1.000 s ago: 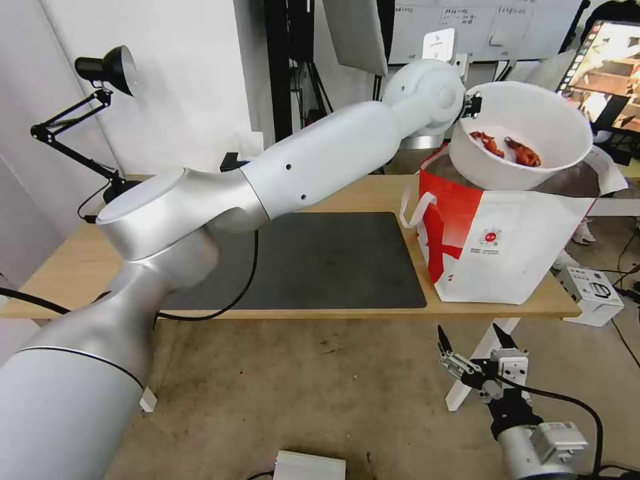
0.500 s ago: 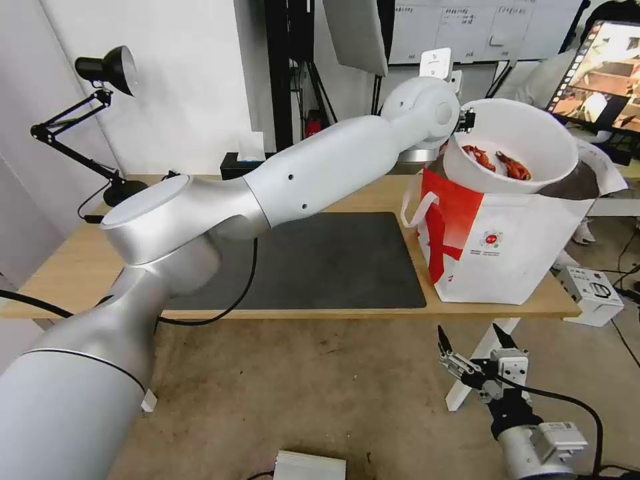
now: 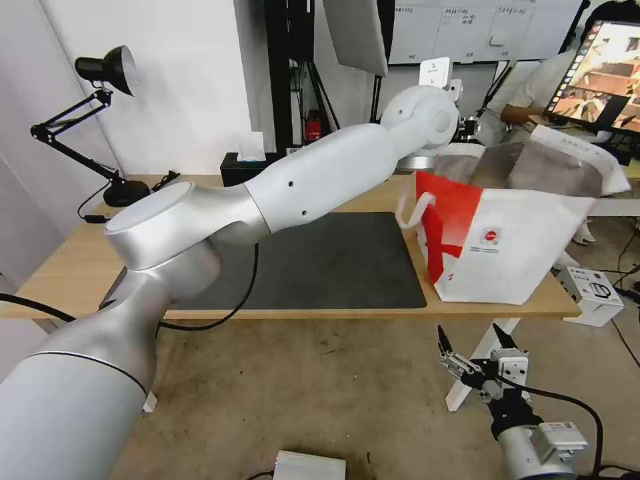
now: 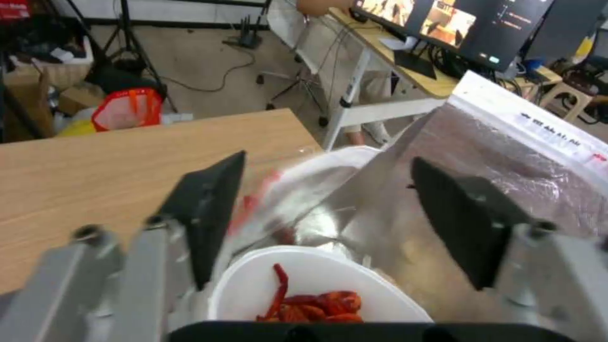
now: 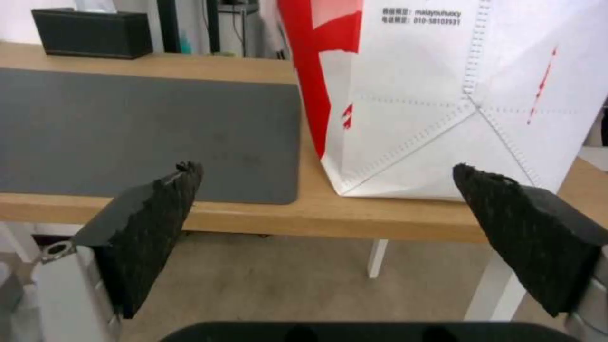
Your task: Pick up the trash from the table and place it into the takeout bag.
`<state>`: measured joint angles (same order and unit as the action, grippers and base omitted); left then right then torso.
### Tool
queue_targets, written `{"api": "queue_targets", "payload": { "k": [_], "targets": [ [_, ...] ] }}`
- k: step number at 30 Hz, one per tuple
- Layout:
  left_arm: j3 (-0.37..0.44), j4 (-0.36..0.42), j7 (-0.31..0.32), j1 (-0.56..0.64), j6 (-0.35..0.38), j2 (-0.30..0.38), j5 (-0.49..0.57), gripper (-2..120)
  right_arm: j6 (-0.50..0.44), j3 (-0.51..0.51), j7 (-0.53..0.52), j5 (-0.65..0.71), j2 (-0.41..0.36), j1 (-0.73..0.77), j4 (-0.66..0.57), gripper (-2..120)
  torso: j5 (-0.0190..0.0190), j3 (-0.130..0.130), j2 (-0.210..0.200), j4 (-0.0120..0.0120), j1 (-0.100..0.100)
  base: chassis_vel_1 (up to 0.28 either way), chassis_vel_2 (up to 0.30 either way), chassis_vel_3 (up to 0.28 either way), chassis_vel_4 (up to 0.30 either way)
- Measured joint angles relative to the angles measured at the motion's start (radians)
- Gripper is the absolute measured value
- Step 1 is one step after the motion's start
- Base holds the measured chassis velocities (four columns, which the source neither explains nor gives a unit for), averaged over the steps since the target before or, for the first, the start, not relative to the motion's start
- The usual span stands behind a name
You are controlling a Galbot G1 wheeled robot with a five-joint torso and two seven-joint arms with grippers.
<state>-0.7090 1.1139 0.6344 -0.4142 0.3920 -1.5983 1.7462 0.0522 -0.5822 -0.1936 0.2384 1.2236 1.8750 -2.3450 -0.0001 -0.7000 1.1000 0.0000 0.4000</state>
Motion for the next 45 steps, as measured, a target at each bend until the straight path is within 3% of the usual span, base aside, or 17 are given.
{"api": "queue_targets", "payload": {
  "k": [7,13,19,22,31,34,36,38,45],
  "targets": [
    [0.021,0.011,0.000,0.019,0.004,0.001,-0.017,99,0.000,0.000,0.000,0.000,0.000,0.000,0.000,100,0.0000,0.000,0.000,-0.0001,0.000,0.000,0.000,0.000,0.000],
    [0.056,0.022,-0.007,0.031,0.034,0.004,-0.045,100,0.000,0.000,0.000,0.000,0.000,0.000,0.000,100,0.0000,0.000,0.000,-0.0001,0.000,0.000,0.000,0.000,0.000],
    [0.083,0.039,-0.062,0.052,0.040,0.024,-0.103,100,0.000,0.000,0.000,0.000,0.000,0.000,0.000,100,0.0001,0.000,0.000,-0.0004,0.000,0.000,0.000,0.000,0.000],
    [0.061,0.077,-0.145,0.057,0.013,0.089,-0.156,100,0.000,0.000,0.000,0.000,0.000,0.000,0.000,100,-0.0001,0.000,0.000,-0.0003,0.000,0.000,0.000,0.000,0.000],
    [0.038,0.175,-0.238,0.077,-0.024,0.246,-0.236,100,0.000,0.000,0.000,0.000,0.000,0.000,0.000,100,-0.0003,0.000,0.000,-0.0001,0.000,0.000,0.000,0.000,0.000],
    [0.027,0.234,-0.285,0.102,-0.051,0.334,-0.343,100,0.000,0.000,0.000,0.000,0.000,0.000,0.000,100,-0.0002,0.000,0.000,0.0000,0.000,0.000,0.000,0.000,0.000],
    [0.025,0.240,-0.295,0.108,-0.057,0.347,-0.367,100,0.000,0.000,0.000,0.000,0.000,0.000,0.000,100,-0.0003,0.000,0.000,0.0000,0.000,0.000,0.000,0.000,0.000],
    [0.029,0.287,-0.347,0.159,-0.084,0.417,-0.458,100,0.000,0.000,0.000,0.000,0.000,0.000,0.000,100,-0.0003,0.000,0.000,0.0000,0.000,0.000,0.000,0.000,0.000],
    [0.072,0.365,-0.432,0.260,-0.132,0.538,-0.550,100,0.000,0.000,0.000,0.000,0.000,0.000,0.000,100,-0.0002,0.000,0.000,-0.0002,0.000,0.000,0.000,0.000,0.000]
  ]
}}
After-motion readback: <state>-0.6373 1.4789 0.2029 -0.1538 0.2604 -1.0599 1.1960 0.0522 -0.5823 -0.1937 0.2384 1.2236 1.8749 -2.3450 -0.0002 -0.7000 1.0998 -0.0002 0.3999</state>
